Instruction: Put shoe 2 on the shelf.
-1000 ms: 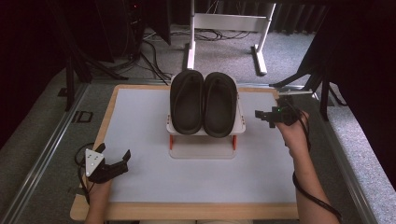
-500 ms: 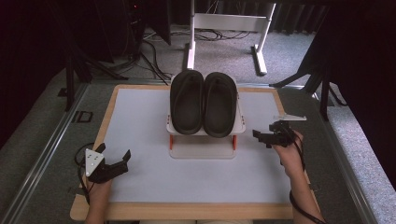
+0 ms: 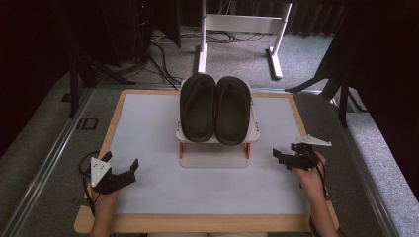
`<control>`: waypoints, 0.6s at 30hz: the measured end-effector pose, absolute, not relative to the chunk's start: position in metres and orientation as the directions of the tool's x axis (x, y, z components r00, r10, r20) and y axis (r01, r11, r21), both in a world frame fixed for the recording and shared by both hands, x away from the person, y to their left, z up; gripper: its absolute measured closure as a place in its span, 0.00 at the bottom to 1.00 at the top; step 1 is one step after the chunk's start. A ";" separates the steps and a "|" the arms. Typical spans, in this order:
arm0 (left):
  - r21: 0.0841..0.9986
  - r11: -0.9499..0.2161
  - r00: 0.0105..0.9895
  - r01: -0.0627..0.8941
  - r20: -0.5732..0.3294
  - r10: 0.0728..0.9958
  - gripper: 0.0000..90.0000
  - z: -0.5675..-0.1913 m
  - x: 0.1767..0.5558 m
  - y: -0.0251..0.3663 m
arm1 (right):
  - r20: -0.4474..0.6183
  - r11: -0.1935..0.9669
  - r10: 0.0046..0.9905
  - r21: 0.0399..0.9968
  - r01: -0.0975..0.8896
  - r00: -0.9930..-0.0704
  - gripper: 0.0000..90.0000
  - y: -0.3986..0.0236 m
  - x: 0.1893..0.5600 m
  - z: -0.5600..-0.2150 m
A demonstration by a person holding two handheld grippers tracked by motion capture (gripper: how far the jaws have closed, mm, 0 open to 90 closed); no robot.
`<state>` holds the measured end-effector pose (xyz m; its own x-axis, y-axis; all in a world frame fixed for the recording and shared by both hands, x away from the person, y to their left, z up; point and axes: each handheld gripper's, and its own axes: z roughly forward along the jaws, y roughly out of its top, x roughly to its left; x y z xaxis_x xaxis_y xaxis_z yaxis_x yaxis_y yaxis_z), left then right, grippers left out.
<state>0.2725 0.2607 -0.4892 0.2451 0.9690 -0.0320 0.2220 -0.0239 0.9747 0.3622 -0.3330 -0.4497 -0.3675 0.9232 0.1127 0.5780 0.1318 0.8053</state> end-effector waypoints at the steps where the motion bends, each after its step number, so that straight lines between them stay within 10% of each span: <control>1: 0.975 -0.023 0.245 0.221 -0.033 0.969 0.01 -0.489 0.272 0.261 | 0.089 0.145 0.929 0.805 0.575 -0.359 0.16 -0.336 0.359 -0.454; 18: 0.975 -0.021 0.247 0.219 -0.035 0.968 0.01 -0.489 0.272 0.261 | -0.003 0.192 0.940 0.830 0.524 -0.340 0.16 -0.349 0.334 -0.473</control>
<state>0.2723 0.2609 -0.4892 0.2472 0.9683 -0.0349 0.2194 -0.0208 0.9754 0.3344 -0.3494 -0.4726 -0.3399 0.9405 -0.0032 0.5236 0.1921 0.8300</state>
